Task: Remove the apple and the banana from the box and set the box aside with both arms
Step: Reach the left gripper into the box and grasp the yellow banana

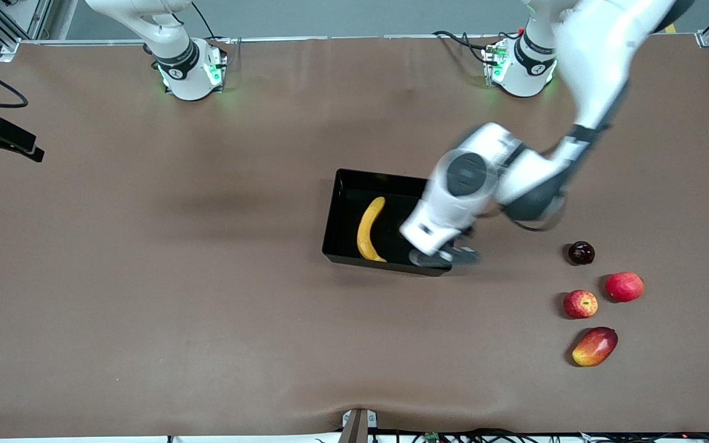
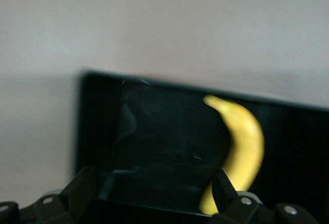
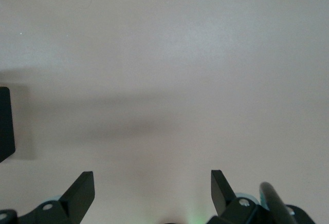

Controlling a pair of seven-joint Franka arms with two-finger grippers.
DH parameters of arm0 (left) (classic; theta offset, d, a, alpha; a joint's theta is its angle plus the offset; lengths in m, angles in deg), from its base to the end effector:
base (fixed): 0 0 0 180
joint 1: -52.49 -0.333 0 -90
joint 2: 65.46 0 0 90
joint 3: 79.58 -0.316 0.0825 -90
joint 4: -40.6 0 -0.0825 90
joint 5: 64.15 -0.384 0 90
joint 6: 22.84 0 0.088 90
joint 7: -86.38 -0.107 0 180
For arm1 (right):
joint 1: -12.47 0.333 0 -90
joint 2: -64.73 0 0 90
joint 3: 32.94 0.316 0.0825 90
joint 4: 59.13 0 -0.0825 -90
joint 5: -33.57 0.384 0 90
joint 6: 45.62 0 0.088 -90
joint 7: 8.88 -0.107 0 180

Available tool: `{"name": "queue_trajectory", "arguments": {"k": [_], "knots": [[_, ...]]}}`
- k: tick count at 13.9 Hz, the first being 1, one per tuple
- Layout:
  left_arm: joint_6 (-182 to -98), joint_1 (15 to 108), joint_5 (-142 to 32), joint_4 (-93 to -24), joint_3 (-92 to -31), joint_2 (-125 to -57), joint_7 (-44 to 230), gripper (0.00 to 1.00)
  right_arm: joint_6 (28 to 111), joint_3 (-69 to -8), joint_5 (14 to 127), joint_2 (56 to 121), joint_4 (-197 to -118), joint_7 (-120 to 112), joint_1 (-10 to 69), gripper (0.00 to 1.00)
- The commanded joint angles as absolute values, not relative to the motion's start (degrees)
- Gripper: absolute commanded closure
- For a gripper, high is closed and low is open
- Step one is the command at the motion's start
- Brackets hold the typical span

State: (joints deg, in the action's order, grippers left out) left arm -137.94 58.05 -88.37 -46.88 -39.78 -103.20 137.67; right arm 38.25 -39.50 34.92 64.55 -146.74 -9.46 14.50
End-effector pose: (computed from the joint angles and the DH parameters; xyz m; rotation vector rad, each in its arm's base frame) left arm 0.5575 -0.4148 0.3359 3.1349 0.0316 -0.0420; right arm 0.5411 -0.0402 0.6367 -3.1112 0.1360 0.0955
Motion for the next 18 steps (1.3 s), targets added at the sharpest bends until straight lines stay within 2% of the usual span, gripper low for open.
{"name": "queue_trajectory", "arguments": {"k": [1, 4, 10, 11, 12, 14, 15, 18], "knots": [[-142.70, 63.81, -89.46, -46.06, -42.39, -105.88, 142.88, 0.00, 37.70, -39.01, 34.98, 65.25, -145.53, -9.06, 13.79, 0.00], [-146.84, 69.26, -89.37, -46.06, -46.61, -107.81, 142.98, 0.00, 37.62, -39.01, 34.89, 65.25, -145.53, -9.06, 13.88, 0.00], [-153.25, 73.05, -91.13, -46.06, -49.33, -114.23, 143.85, 0.00, 37.88, -39.01, 34.89, 66.74, -145.53, -8.97, 13.97, 0.00], [-153.53, 74.62, -91.13, -46.14, -50.82, -114.41, 144.03, 0.09, 37.97, -39.01, 34.89, 67.10, -145.53, -8.88, 13.88, 0.00], [-153.53, 75.68, -90.87, -46.14, -52.14, -114.50, 144.12, 0.29, 37.97, -38.92, 34.89, 67.19, -145.44, -8.88, 13.79, 0.00], [-153.53, 76.13, -90.51, -46.14, -52.51, -115.12, 144.12, 0.83, 37.97, -39.00, 34.63, 67.54, -145.44, -8.88, 13.79, 0.00], [-153.53, 76.31, -90.34, -46.06, -52.51, -114.77, 144.82, 1.00, 37.97, -38.92, 34.62, 67.80, -145.53, -8.88, 13.62, 0.00], [-151.61, 76.05, -90.78, -46.05, -52.51, -111.70, 147.02, 1.00, 37.79, -38.92, 34.89, 70.43, -145.62, -8.97, 13.61, 0.00]]}}
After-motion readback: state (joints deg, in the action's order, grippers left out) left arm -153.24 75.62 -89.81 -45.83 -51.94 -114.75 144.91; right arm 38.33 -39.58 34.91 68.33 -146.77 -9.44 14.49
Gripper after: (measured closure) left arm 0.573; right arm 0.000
